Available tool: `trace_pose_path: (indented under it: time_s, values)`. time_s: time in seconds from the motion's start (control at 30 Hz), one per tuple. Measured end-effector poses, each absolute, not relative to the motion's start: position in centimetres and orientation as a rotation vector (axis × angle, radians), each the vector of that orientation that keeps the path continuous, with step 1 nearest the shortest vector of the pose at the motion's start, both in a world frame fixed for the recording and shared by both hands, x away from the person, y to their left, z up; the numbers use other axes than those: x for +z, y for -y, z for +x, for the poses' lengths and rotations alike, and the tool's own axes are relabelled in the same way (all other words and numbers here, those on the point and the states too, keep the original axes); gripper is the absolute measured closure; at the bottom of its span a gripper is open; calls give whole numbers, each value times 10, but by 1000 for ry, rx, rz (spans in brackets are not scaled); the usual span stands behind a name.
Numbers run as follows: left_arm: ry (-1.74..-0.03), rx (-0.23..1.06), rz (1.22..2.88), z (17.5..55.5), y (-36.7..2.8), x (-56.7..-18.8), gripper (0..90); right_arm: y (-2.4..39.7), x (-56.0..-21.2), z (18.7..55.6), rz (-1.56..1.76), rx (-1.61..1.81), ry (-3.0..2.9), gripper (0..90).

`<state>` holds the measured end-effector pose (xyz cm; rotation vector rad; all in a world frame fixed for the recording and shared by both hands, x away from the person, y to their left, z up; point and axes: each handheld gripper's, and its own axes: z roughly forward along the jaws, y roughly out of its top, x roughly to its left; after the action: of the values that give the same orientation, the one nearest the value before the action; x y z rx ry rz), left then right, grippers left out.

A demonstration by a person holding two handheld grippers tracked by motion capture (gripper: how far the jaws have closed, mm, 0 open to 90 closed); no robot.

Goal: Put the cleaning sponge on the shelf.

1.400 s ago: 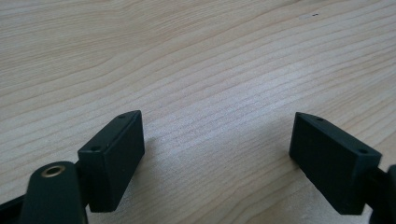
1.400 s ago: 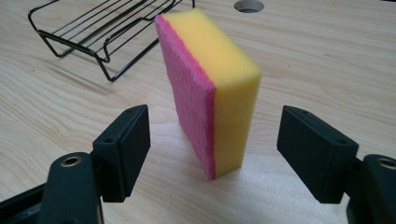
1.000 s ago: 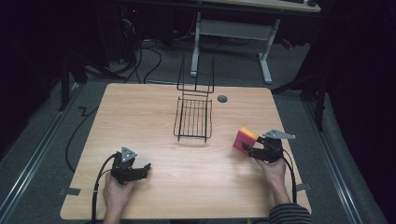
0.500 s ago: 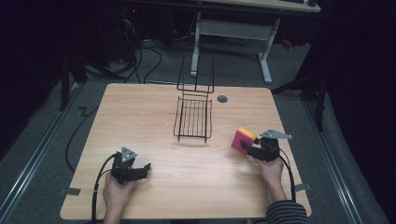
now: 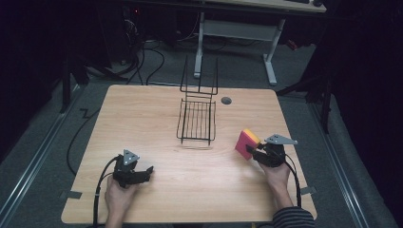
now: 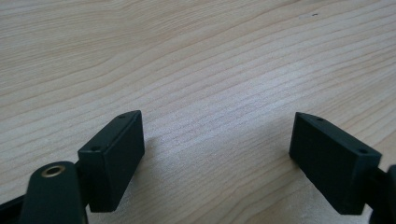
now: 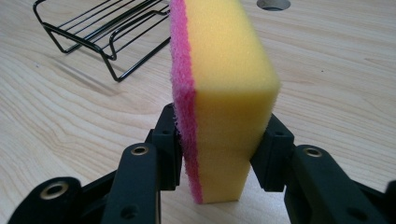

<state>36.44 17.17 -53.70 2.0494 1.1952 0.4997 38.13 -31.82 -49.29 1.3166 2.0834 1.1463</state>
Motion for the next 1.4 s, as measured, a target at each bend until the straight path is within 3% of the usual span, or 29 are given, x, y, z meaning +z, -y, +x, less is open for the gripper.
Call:
trace_pose_path:
  time_s: [0.97, 1.4]
  values:
    - [-1195, 499, 2050, 364, -172, -537, 186, 316, -442, 330, 1268, 1202, -2071, 607]
    - [-1195, 499, 2049, 364, -172, -537, 186, 294, -428, 332, 1229, 1240, -2116, 607]
